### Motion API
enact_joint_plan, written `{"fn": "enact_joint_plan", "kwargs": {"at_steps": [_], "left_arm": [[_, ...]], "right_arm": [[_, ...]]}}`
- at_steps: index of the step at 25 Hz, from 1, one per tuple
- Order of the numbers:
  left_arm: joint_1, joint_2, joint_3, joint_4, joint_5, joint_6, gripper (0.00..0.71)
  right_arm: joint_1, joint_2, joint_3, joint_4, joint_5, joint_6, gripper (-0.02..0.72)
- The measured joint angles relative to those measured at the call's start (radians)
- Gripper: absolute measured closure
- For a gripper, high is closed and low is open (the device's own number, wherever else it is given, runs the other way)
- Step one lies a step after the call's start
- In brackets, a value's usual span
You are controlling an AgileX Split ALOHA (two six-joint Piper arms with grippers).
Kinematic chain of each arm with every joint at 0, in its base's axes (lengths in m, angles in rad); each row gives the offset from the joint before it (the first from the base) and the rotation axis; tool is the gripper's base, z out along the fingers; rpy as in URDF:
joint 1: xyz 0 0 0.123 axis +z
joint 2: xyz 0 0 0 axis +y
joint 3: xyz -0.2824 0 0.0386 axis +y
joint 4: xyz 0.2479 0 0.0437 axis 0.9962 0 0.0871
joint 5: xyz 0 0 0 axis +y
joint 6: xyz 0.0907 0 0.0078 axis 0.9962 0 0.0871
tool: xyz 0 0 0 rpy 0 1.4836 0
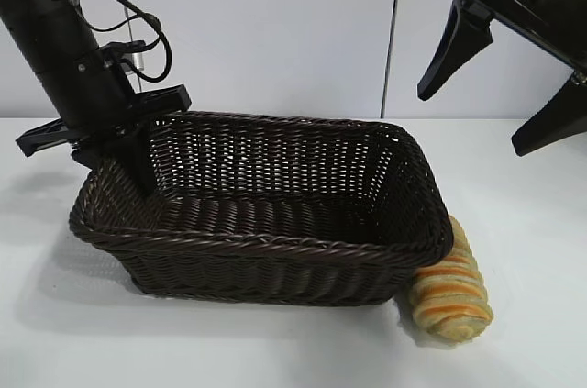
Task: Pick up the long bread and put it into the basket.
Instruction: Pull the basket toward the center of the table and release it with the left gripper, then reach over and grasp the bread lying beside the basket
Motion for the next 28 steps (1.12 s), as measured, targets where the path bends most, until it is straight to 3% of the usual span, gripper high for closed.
{"fn": "enact_joint_plan", "kwargs": {"at_steps": [4,12,28], "left_arm": [[0.0,0.0,-0.052,-0.001,0.031,-0.015,0.136],[0.0,-0.055,-0.129,0.055,0.079,-0.046,0.035],[0.025,-0.219,-0.135,0.106,0.178,-0.174,0.016]], "right_arm": [[0.0,0.0,0.0,0.0,0.0,0.0,0.042],[0.0,0.0,0.0,0.0,0.0,0.0,0.042],[0.0,0.0,0.0,0.0,0.001,0.0,0.042]]}}
